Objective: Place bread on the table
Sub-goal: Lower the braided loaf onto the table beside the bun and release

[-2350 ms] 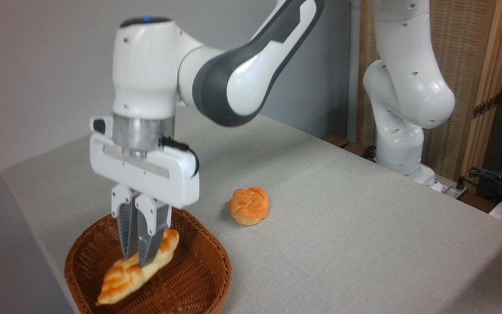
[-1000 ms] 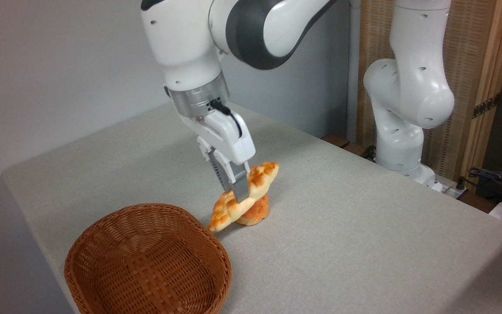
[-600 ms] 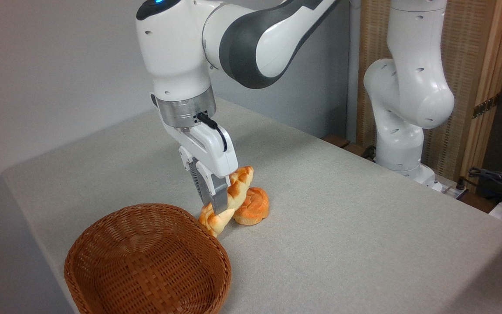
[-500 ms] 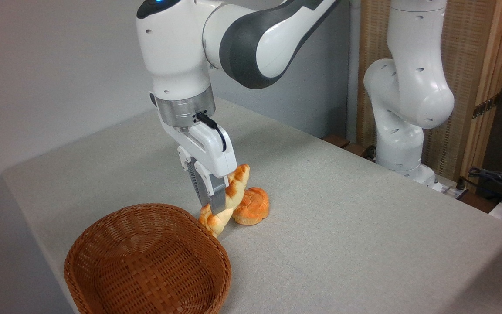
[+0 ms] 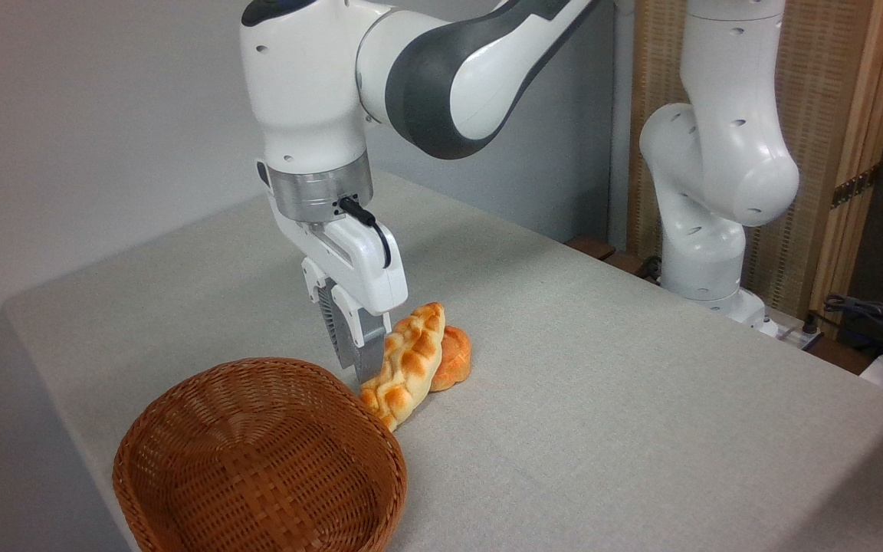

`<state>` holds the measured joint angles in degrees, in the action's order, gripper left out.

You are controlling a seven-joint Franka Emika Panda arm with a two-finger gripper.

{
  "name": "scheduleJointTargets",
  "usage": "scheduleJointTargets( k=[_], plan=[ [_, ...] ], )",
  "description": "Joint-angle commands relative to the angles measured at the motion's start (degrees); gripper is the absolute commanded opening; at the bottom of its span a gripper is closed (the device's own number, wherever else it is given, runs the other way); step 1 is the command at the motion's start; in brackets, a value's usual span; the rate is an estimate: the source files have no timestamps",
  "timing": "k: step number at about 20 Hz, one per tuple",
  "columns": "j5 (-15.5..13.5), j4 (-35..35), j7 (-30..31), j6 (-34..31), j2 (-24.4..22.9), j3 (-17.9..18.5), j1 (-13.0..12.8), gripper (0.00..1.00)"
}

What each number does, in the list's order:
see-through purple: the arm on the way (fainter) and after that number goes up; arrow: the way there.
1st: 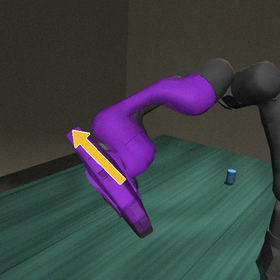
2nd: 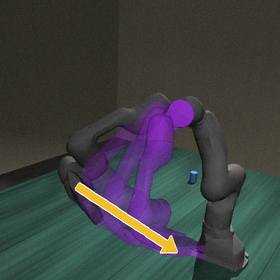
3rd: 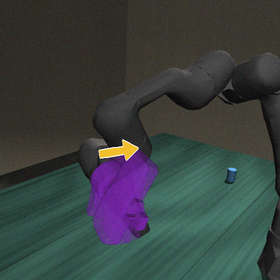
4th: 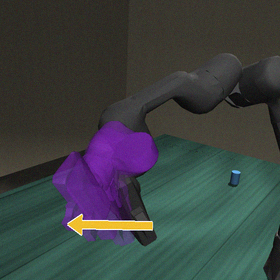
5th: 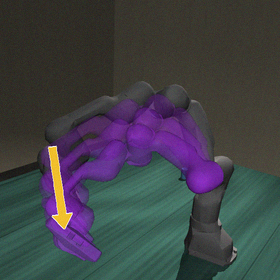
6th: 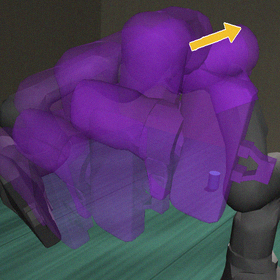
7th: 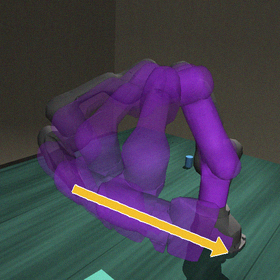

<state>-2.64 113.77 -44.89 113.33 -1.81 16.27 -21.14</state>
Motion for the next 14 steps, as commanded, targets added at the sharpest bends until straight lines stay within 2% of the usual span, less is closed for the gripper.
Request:
scheduleJointTargets(
  k=[1,5,9,11,14],
  plan=[
    [-0.79,-1.45,0.59,0.31,-0.21,0.52,-0.30,1.00],
    [-0.27,-3.91,6.38,-0.30,-0.65,0.26,-0.30,1.00],
    [-0.44,-8.03,9.10,-3.03,-1.00,-0.27,-0.39,1.00],
    [-0.35,-10.76,10.87,-3.03,-0.92,-2.20,-0.30,1.00],
    [-0.35,-10.77,10.79,-3.20,-1.00,-2.12,-0.22,1.00]
  ],
)
